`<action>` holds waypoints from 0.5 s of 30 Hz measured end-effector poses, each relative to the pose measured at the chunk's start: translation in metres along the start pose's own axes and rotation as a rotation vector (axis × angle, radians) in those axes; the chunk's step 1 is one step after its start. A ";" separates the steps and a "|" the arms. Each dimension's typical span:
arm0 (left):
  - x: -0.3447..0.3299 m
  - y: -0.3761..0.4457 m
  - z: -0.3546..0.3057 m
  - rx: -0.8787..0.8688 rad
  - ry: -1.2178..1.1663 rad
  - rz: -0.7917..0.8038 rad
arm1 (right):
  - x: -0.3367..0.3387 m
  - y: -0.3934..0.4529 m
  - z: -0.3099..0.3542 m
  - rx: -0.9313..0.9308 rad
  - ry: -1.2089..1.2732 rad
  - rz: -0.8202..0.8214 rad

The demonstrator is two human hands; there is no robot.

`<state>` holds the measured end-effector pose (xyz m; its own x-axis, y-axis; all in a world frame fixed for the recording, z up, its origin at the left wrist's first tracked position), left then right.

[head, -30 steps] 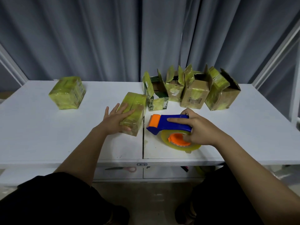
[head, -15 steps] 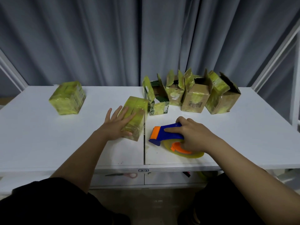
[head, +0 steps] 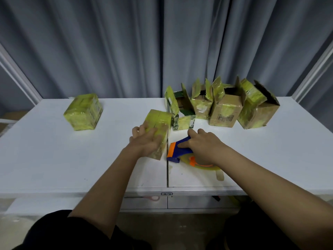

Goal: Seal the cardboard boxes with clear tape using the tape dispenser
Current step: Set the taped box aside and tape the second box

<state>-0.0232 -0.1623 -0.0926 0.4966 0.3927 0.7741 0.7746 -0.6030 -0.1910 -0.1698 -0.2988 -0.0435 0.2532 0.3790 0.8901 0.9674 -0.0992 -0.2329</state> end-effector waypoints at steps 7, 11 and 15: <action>-0.032 0.012 0.006 -0.004 0.199 -0.263 | -0.006 -0.001 -0.004 0.002 0.033 -0.005; -0.032 0.014 0.010 0.006 0.187 -0.240 | -0.009 0.002 0.001 0.011 0.023 -0.012; -0.031 0.015 0.010 0.020 0.124 -0.222 | -0.002 0.007 0.003 0.009 0.025 0.013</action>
<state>-0.0229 -0.1767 -0.1253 0.2627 0.4250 0.8662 0.8673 -0.4975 -0.0189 -0.1637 -0.2971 -0.0486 0.2654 0.3544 0.8966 0.9641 -0.0958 -0.2475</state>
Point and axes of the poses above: each hand's wrist, its own y-axis towards the middle knuckle, its own x-axis out of the back of the hand, z = x × y, the point moved 1 cm from there along y, towards the middle knuckle, and after that the axes turned 14 degrees about -y, right-handed, at the moved point
